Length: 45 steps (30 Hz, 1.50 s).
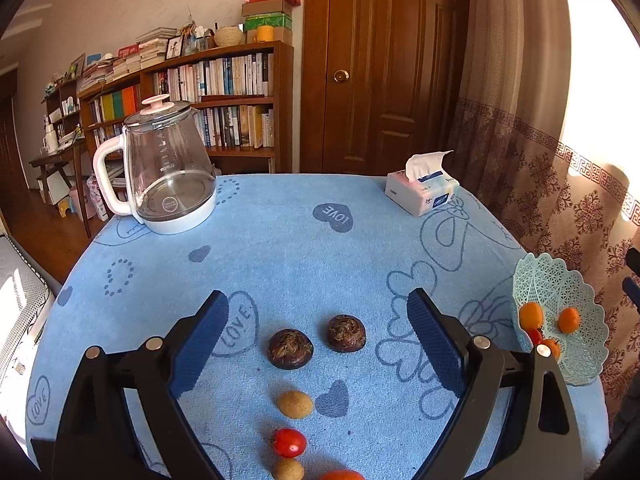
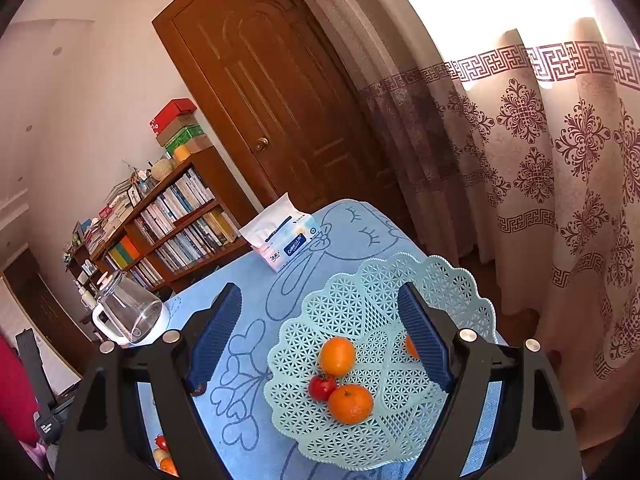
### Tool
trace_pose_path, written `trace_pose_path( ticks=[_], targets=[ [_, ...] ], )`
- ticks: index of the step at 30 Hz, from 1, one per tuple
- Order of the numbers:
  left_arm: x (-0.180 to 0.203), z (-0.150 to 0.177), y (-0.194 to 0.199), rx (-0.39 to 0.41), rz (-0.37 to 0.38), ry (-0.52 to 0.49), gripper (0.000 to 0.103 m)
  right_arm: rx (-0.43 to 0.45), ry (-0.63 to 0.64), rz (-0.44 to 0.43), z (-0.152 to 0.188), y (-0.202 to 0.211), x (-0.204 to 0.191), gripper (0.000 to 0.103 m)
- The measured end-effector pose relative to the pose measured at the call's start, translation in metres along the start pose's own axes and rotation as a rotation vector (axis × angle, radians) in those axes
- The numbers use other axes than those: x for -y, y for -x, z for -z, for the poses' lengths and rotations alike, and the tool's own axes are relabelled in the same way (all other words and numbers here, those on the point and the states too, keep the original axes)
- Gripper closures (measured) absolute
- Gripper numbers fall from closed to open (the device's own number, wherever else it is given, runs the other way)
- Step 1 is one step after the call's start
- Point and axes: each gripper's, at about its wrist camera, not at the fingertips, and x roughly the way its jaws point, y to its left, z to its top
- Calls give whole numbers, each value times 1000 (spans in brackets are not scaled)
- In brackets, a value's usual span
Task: Organize fruits
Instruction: 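Withdraw the open left tool from the basket back toward the fruits, then grasp the dark brown round fruit with the left tool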
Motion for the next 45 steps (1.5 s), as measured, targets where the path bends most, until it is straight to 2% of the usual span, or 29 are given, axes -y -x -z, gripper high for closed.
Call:
trace_pose_path(
  ticks=[15, 28, 32, 35, 39, 41, 45],
  targets=[
    [-25, 17, -54, -144, -82, 34, 13, -40, 30, -22, 9, -9, -10, 21],
    [-32, 33, -97, -302, -83, 53, 13, -85, 58, -35, 22, -21, -21, 21],
    [-25, 34, -107, -336, -83, 4, 20, -92, 58, -36, 24, -22, -22, 21],
    [-24, 35, -115, -365, -63, 7, 27, -98, 64, -39, 26, -24, -24, 21],
    [-25, 32, -118, -371, -56, 15, 30, -105, 71, -41, 28, -25, -26, 21],
    [-26, 33, -120, -383, -58, 13, 37, -109, 72, -41, 28, -27, -26, 21],
    [-27, 39, -124, -395, -63, 17, 37, -111, 76, -41, 30, -27, -27, 21]
  ],
)
